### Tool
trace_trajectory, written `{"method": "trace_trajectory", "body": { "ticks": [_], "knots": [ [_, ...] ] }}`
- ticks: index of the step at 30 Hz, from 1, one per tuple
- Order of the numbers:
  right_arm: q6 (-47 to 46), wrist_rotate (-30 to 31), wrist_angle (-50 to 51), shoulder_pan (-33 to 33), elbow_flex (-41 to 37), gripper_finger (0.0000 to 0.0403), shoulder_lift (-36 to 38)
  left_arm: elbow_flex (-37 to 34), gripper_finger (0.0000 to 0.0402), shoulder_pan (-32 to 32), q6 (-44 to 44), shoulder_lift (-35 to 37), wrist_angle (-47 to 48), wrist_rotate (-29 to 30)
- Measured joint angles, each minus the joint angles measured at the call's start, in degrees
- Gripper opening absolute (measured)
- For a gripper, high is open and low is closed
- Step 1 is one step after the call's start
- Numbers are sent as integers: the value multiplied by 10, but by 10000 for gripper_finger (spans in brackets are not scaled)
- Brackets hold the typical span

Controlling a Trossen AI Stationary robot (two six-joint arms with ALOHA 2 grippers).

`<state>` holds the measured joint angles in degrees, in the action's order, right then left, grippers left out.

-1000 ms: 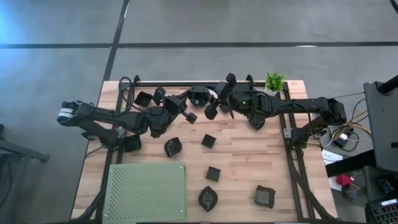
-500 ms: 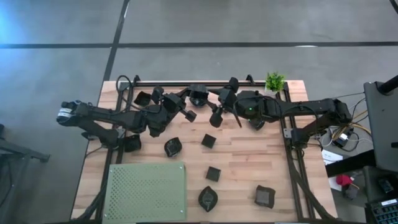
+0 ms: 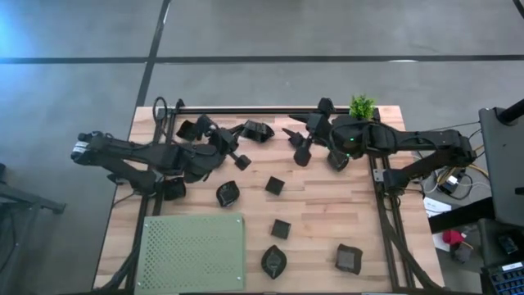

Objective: Pick & Place Mini shaped plates
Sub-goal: Put the black distorted square plate on the shelf

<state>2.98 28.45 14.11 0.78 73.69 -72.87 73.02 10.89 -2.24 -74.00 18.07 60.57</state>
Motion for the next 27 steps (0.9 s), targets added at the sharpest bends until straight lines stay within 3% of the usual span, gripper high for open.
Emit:
{"method": "trace_trajectory", "body": {
  "ticks": [4, 12, 18, 23, 27],
  "knots": [
    [0, -1, 37, 12, 0, 201, 18, 69, 0, 10, -97, 2, 205, -62],
    [-26, -1, 78, 39, 0, 201, 43, 195, 0, 10, -194, 1, 517, -318],
    [-26, -2, 101, 48, 0, 201, 49, 220, 0, 15, -191, 2, 593, -521],
    [-29, -2, 117, 50, 0, 201, 50, 211, 0, 32, -234, 2, 613, -640],
    [-43, -3, 124, 50, 0, 201, 50, 195, 0, 68, -306, 1, 619, -699]
  ]
}}
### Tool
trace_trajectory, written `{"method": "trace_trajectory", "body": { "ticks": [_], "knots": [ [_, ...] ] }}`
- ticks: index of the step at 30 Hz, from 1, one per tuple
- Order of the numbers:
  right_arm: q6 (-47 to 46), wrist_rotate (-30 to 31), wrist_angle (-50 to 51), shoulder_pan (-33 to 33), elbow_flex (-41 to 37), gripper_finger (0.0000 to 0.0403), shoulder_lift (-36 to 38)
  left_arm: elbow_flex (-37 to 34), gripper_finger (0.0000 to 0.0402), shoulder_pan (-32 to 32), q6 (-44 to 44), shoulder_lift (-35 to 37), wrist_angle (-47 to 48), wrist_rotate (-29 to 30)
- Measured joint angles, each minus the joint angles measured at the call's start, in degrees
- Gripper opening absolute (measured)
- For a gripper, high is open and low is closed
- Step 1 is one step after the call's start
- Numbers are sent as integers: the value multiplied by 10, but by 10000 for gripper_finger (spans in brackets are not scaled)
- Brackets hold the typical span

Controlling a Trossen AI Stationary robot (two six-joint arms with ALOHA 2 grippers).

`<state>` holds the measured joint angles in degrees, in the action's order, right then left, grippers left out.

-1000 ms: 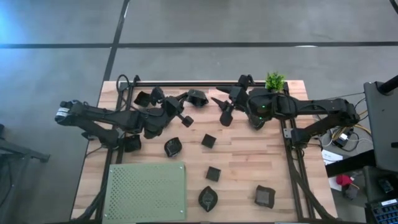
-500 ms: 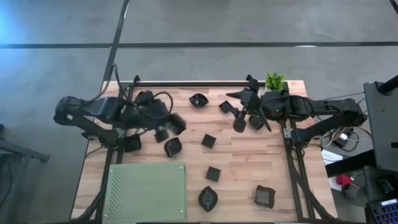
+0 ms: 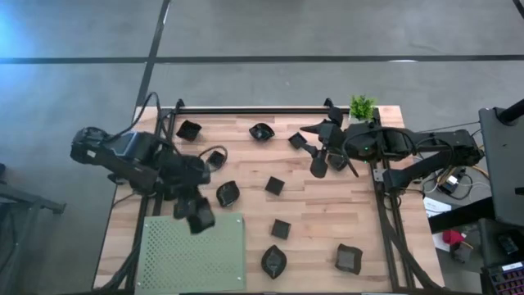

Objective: Pick & Place Mini shaped plates
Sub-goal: Put the black distorted square plate on the shelf

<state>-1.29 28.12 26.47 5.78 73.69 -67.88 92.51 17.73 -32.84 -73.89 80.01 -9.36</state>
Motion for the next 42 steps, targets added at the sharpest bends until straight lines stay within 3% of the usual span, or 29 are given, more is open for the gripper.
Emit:
{"method": "trace_trajectory", "body": {
  "ticks": [7, 14, 18, 28, 42],
  "knots": [
    [-2, -10, 4, 0, 0, 201, 0, -41, 0, 103, -110, 0, 0, -11],
    [6, -157, 4, 0, 0, 201, 0, -108, 0, 197, -230, 0, -22, -48],
    [17, -208, 4, 0, 0, 201, 0, -139, 0, 227, -265, 0, -64, -68],
    [10, -212, 4, 0, 0, 201, 0, -179, 0, 280, -270, 0, -86, -96],
    [-2, -212, 3, 0, 0, 201, 0, -205, 0, 282, -256, 0, -86, -116]
  ]
}}
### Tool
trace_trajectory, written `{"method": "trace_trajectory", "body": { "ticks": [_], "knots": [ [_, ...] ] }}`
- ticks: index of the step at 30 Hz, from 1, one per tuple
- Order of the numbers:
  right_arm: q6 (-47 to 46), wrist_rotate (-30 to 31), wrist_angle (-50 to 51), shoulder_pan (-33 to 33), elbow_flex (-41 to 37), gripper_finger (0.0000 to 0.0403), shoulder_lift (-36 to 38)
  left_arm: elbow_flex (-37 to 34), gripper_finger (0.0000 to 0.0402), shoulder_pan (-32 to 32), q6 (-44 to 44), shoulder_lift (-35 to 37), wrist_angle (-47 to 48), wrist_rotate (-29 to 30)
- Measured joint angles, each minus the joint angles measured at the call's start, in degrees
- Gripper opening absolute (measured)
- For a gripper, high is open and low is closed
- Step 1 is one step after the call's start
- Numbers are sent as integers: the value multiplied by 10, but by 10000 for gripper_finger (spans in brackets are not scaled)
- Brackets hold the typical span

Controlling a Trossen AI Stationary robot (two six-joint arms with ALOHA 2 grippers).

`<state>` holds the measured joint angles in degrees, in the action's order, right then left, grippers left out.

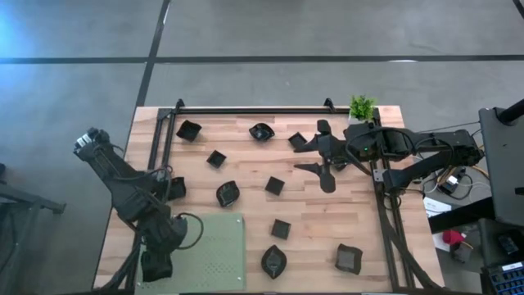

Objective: Pick & Place Mini shaped plates
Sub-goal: Put the black distorted square plate on the shelf

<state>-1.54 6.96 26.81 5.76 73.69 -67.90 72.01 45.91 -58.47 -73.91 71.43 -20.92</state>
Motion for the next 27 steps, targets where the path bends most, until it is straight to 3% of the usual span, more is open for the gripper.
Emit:
{"method": "trace_trajectory", "body": {
  "ticks": [6, 16, 27],
  "knots": [
    [2, 0, 0, 0, 0, 201, 0, -14, 0, 0, -31, 0, 1, -24],
    [2, 0, 0, 0, 0, 201, 0, -14, 2, -1, -36, 0, 0, 18],
    [0, 1, 0, 0, 0, 201, 0, -14, 37, -1, -81, 0, 1, 46]
  ]
}}
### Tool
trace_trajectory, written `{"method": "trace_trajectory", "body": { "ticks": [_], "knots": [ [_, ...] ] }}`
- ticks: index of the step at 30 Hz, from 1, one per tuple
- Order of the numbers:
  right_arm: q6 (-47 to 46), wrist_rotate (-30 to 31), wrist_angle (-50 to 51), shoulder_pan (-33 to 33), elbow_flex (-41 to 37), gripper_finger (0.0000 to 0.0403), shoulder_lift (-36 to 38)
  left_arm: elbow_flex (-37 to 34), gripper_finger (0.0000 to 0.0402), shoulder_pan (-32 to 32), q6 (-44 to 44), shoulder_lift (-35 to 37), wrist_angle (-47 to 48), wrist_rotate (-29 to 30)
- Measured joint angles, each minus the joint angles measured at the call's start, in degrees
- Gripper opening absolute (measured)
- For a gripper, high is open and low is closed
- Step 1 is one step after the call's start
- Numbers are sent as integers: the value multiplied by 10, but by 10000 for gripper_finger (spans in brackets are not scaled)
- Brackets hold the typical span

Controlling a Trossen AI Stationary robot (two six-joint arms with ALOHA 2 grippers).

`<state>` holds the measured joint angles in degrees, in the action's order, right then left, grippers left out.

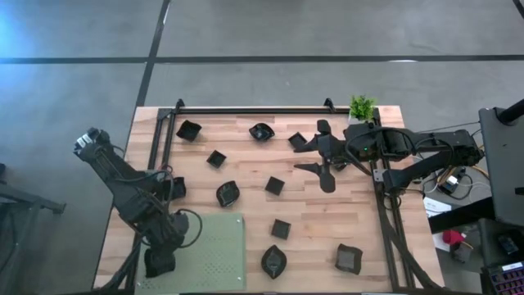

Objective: Pick & Place Mini shaped plates
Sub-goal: Put the black distorted square plate on the shelf, then put the black leaf shaped plate on the shelf

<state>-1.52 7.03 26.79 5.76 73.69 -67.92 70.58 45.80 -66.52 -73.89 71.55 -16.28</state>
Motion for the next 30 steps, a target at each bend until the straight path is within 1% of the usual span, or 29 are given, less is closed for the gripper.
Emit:
{"method": "trace_trajectory", "body": {
  "ticks": [6, 12, 20, 25, 28, 30],
  "knots": [
    [0, 0, 0, 0, 0, 201, 0, 0, 51, 0, -9, 0, 0, -3],
    [2, 0, 0, 0, 0, 201, 0, 7, 52, 0, 37, 0, 0, -53],
    [4, 0, 0, 0, 0, 201, 0, 29, 52, 0, 56, 3, 30, -55],
    [11, 0, 0, 0, 0, 201, 0, 59, 52, 0, 40, 15, 60, -55],
    [11, 0, 0, 0, 0, 201, 0, 82, 50, 0, 32, 22, 73, -27],
    [11, 3, 1, 0, 0, 201, 0, 96, 49, 0, 31, 30, 77, 22]
  ]
}}
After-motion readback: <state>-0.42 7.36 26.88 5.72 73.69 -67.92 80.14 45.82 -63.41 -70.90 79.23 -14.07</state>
